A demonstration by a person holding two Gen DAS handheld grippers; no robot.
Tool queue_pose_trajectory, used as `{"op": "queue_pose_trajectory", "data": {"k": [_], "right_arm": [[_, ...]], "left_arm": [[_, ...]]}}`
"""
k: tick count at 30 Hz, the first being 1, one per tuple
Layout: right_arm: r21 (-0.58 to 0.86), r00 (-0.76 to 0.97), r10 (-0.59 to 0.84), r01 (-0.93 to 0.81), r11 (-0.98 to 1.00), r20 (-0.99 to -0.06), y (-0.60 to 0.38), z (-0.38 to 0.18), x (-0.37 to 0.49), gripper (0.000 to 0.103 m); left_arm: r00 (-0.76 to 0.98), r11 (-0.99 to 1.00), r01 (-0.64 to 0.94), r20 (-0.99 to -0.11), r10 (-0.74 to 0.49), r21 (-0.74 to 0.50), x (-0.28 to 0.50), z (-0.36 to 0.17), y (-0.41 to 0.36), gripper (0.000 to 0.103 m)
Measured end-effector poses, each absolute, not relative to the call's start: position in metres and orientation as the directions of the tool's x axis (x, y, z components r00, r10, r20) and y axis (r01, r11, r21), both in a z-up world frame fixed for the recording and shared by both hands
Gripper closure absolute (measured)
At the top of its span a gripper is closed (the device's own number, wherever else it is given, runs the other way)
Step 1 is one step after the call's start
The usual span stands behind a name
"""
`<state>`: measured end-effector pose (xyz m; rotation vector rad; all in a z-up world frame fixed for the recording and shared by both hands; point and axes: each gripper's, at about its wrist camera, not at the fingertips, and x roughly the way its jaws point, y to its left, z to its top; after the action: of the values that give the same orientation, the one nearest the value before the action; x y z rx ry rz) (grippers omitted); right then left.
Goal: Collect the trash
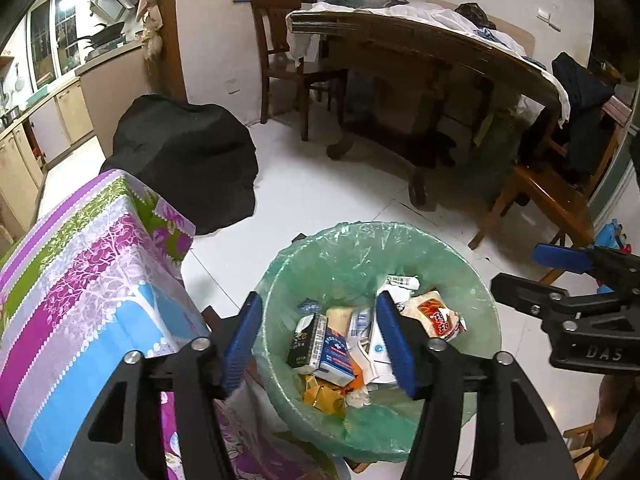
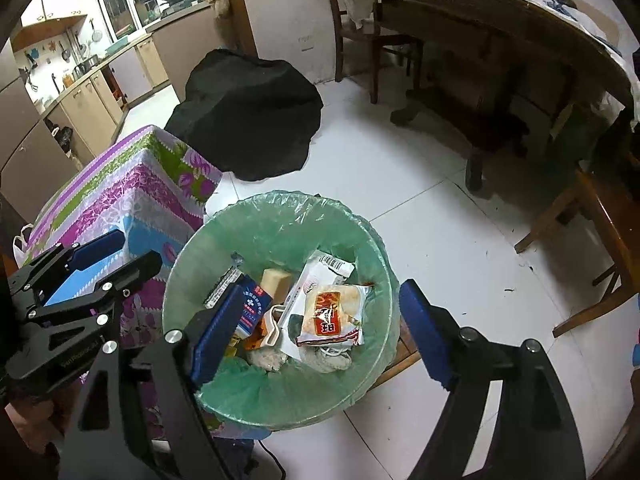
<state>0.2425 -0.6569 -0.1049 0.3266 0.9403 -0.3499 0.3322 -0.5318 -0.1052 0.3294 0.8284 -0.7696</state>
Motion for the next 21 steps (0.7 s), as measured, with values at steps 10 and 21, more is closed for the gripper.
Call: {"op": "queue_pose_trajectory", "data": {"k": [10, 21], "right_arm": [[0.108, 0.723, -0.292, 0.451, 0.886, -0.626, -0.604, -0.056, 0.15, 0.006], [0.055, 0.792, -0.449, 0.514, 0.856, -0.414, -0.478, -0.043, 0.002, 0.005]], "left_arm": [[0.608, 0.782, 0.624, -0.63, -0.484, 0.001, 0.293, -0.064, -0.469, 0.005], [0.626, 0.715, 0.7, -0.482, -0.613, -0.001, 0.145, -0.022, -0.351, 0.005]]}}
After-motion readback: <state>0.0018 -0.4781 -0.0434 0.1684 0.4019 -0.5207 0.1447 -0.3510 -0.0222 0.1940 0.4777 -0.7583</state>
